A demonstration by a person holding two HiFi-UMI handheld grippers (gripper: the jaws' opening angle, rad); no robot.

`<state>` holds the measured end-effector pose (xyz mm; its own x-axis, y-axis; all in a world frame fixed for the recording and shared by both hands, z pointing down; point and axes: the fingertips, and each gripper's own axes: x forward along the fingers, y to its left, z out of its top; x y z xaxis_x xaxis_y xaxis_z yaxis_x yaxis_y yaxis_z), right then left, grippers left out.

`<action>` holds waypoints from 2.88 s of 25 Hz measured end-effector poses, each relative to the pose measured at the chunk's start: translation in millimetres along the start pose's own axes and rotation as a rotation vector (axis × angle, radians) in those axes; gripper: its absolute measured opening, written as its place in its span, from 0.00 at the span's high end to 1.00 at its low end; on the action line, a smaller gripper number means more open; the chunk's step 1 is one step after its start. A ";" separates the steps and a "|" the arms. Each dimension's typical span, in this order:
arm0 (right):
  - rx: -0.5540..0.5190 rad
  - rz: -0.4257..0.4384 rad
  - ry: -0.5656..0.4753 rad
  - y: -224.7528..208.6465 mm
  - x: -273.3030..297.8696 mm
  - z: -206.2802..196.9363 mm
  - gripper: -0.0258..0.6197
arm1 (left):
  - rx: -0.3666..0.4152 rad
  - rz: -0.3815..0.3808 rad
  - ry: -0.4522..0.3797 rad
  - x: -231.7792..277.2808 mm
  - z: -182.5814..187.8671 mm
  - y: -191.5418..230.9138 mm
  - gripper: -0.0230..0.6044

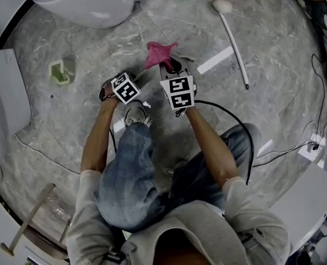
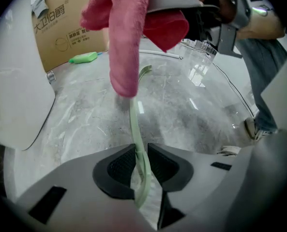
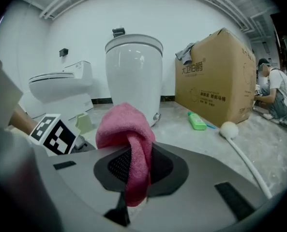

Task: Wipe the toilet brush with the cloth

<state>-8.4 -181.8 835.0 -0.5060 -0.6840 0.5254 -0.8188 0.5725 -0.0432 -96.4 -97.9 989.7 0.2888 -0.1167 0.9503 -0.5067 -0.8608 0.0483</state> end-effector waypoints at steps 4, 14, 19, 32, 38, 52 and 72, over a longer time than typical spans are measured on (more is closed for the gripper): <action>0.015 0.048 0.108 20.8 15.6 -43.8 0.86 | 0.003 0.006 -0.004 -0.2 1.1 -1.1 0.82; -0.032 0.119 0.349 40.9 53.3 -122.0 0.86 | 0.009 0.008 -0.011 -1.4 2.2 -3.0 0.82; -0.017 0.080 0.353 17.1 55.7 -119.8 0.86 | 0.011 0.007 -0.009 -2.1 1.7 -2.3 0.82; 0.087 -0.129 0.363 -96.7 42.0 -130.8 0.86 | 0.011 0.012 -0.007 -1.9 1.5 -2.5 0.82; 0.146 -0.228 0.394 -135.1 18.0 -146.0 0.86 | 0.009 0.013 -0.003 -1.4 0.3 -1.5 0.82; 0.153 -0.300 0.185 -169.3 -6.7 -76.6 0.86 | -0.016 0.085 -0.046 -10.2 0.8 1.2 0.78; 0.213 -0.238 -0.047 -146.7 5.5 23.6 0.86 | -0.642 0.366 -0.920 -202.4 42.9 122.8 0.93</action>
<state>102.5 -280.3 824.1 -0.3016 -0.8105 0.5022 -0.9514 0.2902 -0.1030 -182.3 -201.3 790.2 0.3851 -0.8441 0.3731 -0.9209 -0.3252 0.2147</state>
